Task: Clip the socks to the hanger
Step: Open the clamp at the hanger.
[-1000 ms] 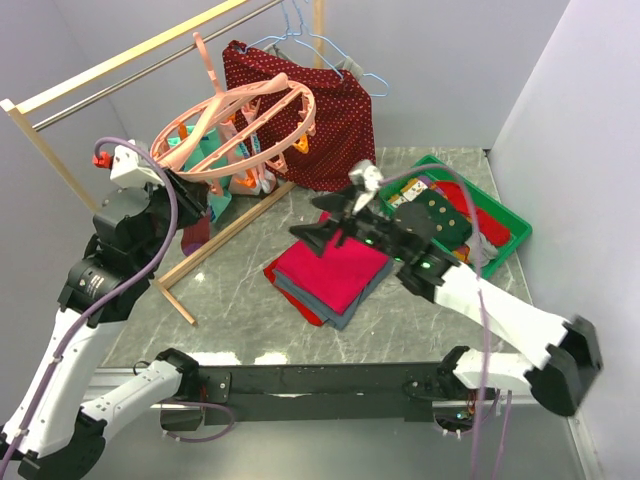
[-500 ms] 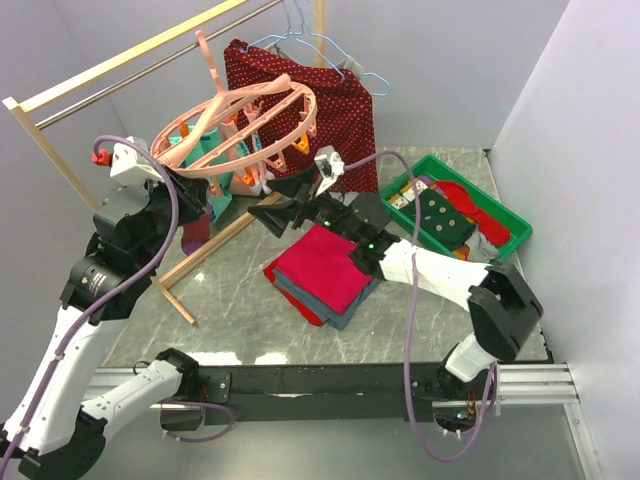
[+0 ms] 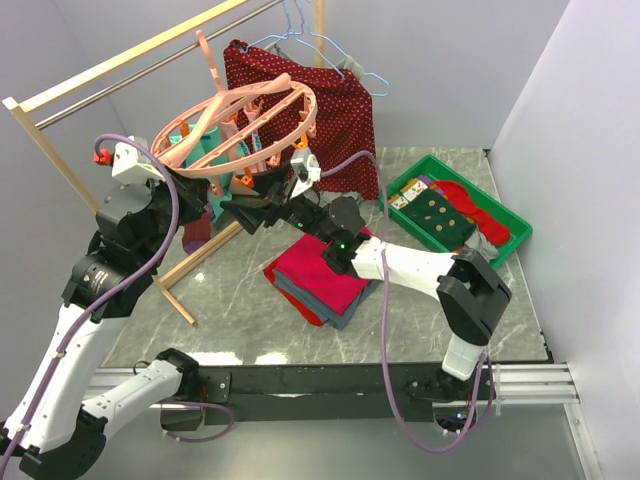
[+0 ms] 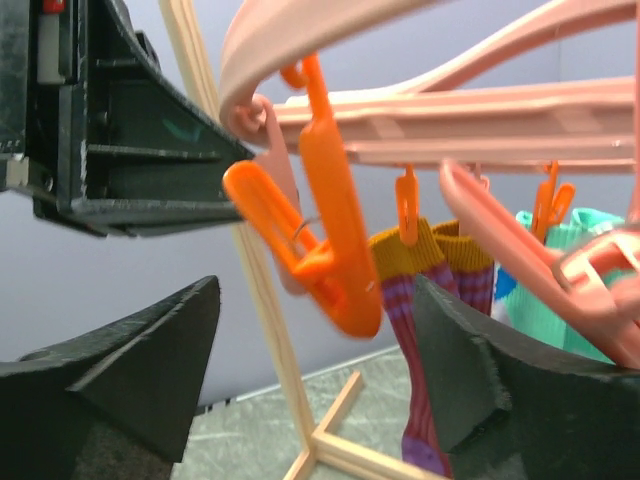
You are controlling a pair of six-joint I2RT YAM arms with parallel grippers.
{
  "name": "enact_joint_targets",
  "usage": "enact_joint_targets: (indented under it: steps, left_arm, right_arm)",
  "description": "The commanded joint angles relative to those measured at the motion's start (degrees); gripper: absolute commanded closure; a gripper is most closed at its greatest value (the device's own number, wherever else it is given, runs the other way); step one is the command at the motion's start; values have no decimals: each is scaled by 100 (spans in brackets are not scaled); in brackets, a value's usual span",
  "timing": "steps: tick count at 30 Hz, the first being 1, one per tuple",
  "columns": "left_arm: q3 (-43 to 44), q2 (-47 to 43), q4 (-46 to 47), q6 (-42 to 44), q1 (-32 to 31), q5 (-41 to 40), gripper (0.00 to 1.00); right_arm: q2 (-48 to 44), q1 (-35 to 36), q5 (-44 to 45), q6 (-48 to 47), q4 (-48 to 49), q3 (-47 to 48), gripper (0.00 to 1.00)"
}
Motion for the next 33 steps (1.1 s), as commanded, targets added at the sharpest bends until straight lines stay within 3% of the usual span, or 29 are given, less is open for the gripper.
enact_joint_targets:
  steps: [1, 17, 20, 28, 32, 33]
  left_arm:
    - [138, -38, 219, -45, -19, 52, 82]
    - [173, -29, 157, -71, -19, 96, 86]
    - [199, -21, 96, -62, -11, 88, 86]
    - [296, -3, 8, -36, -19, 52, 86]
    - [305, -29, -36, -27, -19, 79, 73]
    - [288, -56, -36, -1, -19, 140, 65]
  right_arm:
    - [198, 59, 74, -52, 486, 422, 20]
    - [585, 112, -94, 106, 311, 940, 26]
    - [577, 112, -146, 97, 301, 950, 30]
    - [620, 112, -331, 106, 205, 1038, 54]
    - [603, 121, -366, 53, 143, 1020, 64]
    - [594, 112, -375, 44, 126, 1020, 64]
